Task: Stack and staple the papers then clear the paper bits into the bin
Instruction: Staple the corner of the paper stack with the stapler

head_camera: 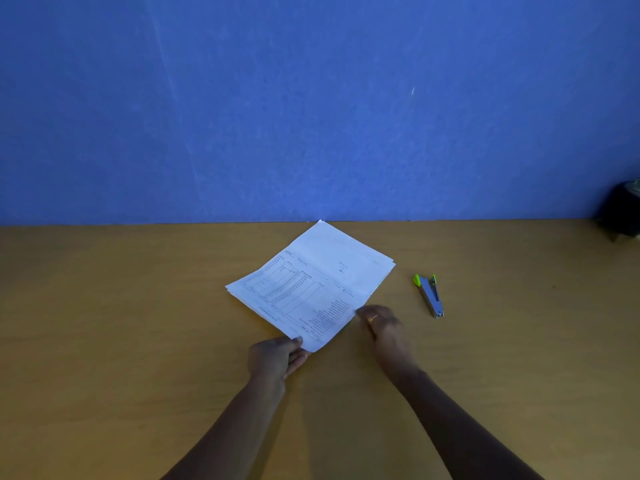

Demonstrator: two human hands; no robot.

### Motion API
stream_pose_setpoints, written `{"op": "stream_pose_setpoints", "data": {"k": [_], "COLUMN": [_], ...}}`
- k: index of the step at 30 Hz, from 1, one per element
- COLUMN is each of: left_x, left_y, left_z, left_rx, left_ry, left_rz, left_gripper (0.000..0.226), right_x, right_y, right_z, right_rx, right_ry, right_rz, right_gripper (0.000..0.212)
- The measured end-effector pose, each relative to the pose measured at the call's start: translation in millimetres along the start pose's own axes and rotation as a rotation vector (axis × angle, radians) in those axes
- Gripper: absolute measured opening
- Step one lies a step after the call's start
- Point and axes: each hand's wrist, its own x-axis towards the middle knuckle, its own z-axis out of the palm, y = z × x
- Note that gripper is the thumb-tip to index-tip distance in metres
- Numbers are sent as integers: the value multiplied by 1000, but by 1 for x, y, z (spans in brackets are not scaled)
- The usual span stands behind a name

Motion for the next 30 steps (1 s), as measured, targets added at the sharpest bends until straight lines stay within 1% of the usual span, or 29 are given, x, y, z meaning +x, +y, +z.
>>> {"op": "stream_pose_setpoints", "data": {"k": [3,6,8,11,17,19,21,22,24,25,26,27,29,30], "left_x": [2,5,6,7,7,6,5,5,4,4,3,3,3,3], "left_y": [-1,-3,-5,-6,-4,-3,-3,-2,-1,-1,0,0,1,2], "left_z": [1,1,1,0,0,0,1,1,1,1,1,1,0,0], "left_rx": [0,3,-1,-2,10,15,22,25,28,32,38,45,62,75], "left_ry": [13,20,17,20,18,16,13,13,15,15,15,16,18,17], "left_rz": [3,-3,-7,-5,8,19,31,38,51,59,69,82,113,126], "left_gripper": [5,6,7,7,7,7,7,7,7,7,7,7,7,7], "right_x": [21,37,43,48,52,52,52,52,48,44,38,32,19,13], "right_y": [20,40,47,54,55,50,40,35,17,6,-4,-14,-34,-44], "right_z": [-16,-27,-33,-35,-36,-37,-35,-32,-25,-22,-19,-17,-15,-14], "right_rx": [-132,-249,-266,-193,-177,-38,181,333,735,922,1062,1159,1269,1278], "right_ry": [97,86,66,63,209,273,326,338,325,283,209,126,-48,-125], "right_rz": [222,451,559,630,665,696,767,811,882,901,905,895,815,758], "right_gripper": [31,42,46,48,34,29,25,27,30,25,15,13,20,16]}}
